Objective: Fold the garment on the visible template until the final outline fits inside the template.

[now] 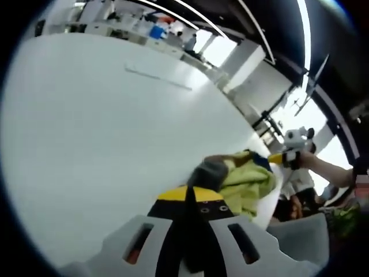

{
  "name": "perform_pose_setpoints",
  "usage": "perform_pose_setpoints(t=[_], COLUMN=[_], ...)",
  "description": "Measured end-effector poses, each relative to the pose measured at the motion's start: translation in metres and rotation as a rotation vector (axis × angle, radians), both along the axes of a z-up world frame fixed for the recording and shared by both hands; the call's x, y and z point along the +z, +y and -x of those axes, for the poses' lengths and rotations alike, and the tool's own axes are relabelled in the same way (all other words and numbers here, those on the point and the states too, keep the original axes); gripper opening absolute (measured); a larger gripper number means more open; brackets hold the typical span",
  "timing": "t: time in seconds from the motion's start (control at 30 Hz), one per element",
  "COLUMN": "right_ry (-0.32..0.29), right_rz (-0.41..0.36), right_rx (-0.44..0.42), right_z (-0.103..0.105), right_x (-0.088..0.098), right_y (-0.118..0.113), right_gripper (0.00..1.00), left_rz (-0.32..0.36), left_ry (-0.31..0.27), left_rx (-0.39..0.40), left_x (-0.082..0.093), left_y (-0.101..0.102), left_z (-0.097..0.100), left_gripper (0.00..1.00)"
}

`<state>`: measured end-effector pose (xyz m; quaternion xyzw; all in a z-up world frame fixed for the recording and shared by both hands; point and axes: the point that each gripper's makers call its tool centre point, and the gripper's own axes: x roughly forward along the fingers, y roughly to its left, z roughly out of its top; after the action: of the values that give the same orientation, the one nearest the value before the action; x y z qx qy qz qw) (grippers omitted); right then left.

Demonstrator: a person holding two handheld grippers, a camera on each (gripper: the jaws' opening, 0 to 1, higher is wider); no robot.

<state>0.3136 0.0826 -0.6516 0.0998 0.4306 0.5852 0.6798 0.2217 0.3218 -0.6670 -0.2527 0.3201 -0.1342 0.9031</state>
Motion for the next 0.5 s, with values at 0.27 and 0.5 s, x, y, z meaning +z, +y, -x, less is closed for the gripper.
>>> perform_pose_setpoints(t=[0.27,0.5], right_ry=[-0.08,-0.155], right_rz=[-0.031,-0.088], right_rx=[0.016,0.012], right_z=[-0.007,-0.021], right_x=[0.031,0.07], right_y=[0.004,0.01], right_gripper=[0.0,0.0], left_rz=[-0.006,-0.057], left_ry=[-0.091,-0.196], left_rx=[0.027,0.026], left_x=[0.032,0.082], left_y=[0.005,0.014], left_z=[-0.008,-0.019], left_gripper=[0.0,0.0])
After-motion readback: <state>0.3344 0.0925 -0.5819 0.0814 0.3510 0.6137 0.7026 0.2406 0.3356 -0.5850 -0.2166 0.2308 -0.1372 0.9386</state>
